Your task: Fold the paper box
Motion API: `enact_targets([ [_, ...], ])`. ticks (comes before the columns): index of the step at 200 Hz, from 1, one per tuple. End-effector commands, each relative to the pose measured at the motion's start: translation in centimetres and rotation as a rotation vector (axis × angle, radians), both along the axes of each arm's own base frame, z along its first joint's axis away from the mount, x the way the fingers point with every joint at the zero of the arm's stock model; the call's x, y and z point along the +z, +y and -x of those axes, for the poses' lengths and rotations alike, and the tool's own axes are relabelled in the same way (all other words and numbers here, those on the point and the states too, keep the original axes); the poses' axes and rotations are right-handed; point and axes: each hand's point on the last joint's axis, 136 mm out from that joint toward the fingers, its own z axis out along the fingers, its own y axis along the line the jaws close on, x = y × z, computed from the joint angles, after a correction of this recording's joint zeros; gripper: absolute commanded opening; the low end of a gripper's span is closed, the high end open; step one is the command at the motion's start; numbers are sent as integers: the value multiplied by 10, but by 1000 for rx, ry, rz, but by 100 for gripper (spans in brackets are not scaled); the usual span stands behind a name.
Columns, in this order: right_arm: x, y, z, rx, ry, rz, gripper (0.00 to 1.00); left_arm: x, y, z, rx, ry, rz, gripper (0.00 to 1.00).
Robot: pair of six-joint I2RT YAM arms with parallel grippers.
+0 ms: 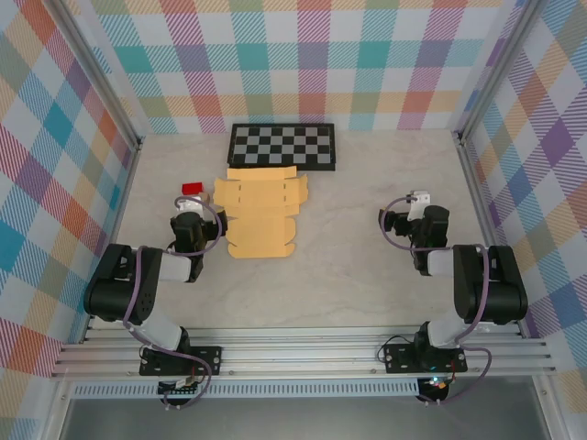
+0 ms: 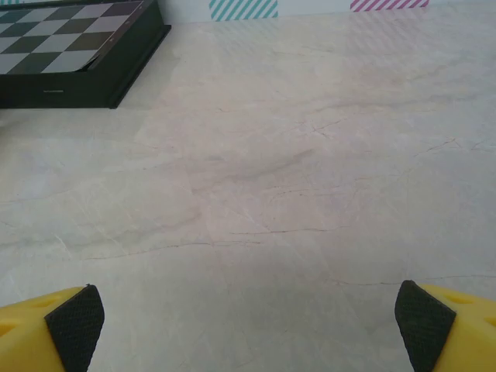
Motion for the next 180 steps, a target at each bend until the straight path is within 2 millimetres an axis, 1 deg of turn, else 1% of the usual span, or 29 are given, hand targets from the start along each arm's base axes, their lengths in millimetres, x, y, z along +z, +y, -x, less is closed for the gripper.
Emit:
enact_targets([
  [1, 6, 1, 4, -12, -9, -11, 100, 4, 4, 4, -11, -2, -7, 100],
  [155, 5, 1, 3, -12, -6, -11, 100, 3, 5, 3, -15, 1, 2, 100],
  [172, 6, 1, 3, -12, -10, -11, 100, 7, -5, 0, -72, 19, 3, 100],
  [177, 7, 1, 3, -11, -12, -10, 100, 14, -5, -2, -72, 15, 1, 100],
  [180, 6, 0, 3, -12, -10, -11, 100, 12, -4, -1, -64, 37, -3, 100],
])
